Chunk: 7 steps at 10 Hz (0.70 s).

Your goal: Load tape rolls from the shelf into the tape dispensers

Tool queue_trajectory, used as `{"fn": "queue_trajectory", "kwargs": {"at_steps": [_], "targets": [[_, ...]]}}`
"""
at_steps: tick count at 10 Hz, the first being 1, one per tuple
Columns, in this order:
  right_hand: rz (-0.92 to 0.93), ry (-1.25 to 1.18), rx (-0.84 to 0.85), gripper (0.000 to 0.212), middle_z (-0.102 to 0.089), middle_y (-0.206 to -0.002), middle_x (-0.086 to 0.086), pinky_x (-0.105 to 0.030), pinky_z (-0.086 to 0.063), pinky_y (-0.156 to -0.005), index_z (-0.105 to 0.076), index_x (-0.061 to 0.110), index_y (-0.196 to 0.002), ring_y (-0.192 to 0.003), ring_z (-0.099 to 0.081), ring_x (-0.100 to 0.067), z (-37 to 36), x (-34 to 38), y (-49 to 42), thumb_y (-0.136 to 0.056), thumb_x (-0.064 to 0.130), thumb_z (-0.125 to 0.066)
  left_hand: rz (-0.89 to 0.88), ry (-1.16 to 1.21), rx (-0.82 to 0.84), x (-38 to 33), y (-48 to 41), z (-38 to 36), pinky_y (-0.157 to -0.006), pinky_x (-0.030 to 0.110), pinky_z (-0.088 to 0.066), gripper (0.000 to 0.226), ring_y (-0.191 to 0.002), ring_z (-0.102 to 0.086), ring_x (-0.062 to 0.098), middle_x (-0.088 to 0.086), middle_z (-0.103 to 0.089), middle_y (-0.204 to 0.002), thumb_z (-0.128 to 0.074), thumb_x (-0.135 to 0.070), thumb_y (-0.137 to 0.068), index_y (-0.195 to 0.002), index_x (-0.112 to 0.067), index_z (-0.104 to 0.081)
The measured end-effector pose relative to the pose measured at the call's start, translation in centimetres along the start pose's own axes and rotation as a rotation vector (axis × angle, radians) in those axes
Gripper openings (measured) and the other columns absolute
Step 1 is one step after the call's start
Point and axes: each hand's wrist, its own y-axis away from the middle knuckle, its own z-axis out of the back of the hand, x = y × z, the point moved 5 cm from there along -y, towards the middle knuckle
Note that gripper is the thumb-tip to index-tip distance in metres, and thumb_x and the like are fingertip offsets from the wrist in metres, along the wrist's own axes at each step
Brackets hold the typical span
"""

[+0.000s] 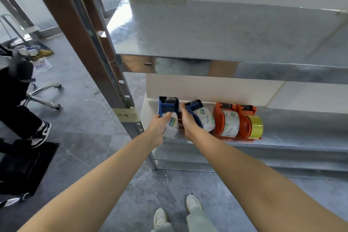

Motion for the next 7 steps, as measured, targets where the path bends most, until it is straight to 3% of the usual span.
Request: {"fn": "queue_trajectory", "kwargs": {"at_steps": [2,3,4,5,7], "targets": [[-0.027,0.035,-0.047,0.070,-0.063,-0.124,-0.010,-0.044,-0.051,-0.096,-0.056,0.017,-0.127,-0.109,-0.062,-0.028,-0.3,-0.9,-2.3,-0.087,0.070,-0.034,0.045,-0.035,-0.047,0.8,-2.8,-0.4,-0.094,0.049,-0.052,0.042,-0.100,-0.063,0.035,0.017,-0.064,-0.112,-0.056,-0.040,-0.093,-0.118,-0.007,-0.054],[-0.026,0.111,0.001,0.075,-0.046,-0.146,-0.008,-0.040,-0.038,-0.109,-0.043,0.019,-0.141,-0.129,-0.048,-0.028,-0.9,-0.6,-1.3,-0.088,0.070,-0.031,0.073,-0.069,-0.063,0.9,-4.5,0.0,-0.101,0.055,-0.047,0.056,-0.115,-0.059,0.039,0.018,-0.061,-0.125,-0.055,-0.054,-0.088,-0.122,-0.009,-0.054],[0.027,0.145,-0.007,0.061,-0.043,-0.147,-0.007,-0.033,-0.033,-0.106,-0.039,0.015,-0.143,-0.134,-0.041,-0.026,-0.8,-0.4,-0.2,-0.098,0.055,-0.030,0.064,-0.135,-0.070,0.4,-4.8,0.2,-0.100,0.050,-0.050,0.063,-0.113,-0.060,0.037,0.018,-0.061,-0.125,-0.051,-0.060,-0.087,-0.123,-0.008,-0.054],[0.115,0.188,0.016,0.053,-0.043,-0.148,-0.005,-0.035,-0.031,-0.111,-0.041,0.016,-0.142,-0.135,-0.041,-0.022,-0.3,-1.1,0.2,-0.100,0.048,-0.033,0.041,-0.223,-0.109,-0.2,-4.5,0.4,-0.087,0.037,-0.044,0.064,-0.115,-0.054,0.032,0.014,-0.055,-0.130,-0.045,-0.056,-0.093,-0.131,-0.004,-0.048],[0.225,0.210,-0.003,0.048,-0.043,-0.147,0.001,-0.032,-0.030,-0.107,-0.041,0.020,-0.142,-0.134,-0.040,-0.018,1.0,-1.4,2.5,-0.100,0.041,-0.039,-0.051,-0.234,-0.140,-0.9,-2.8,0.7,-0.091,0.037,-0.044,0.060,-0.117,-0.052,0.032,0.011,-0.051,-0.134,-0.059,-0.040,-0.090,-0.134,-0.004,-0.041]]}}
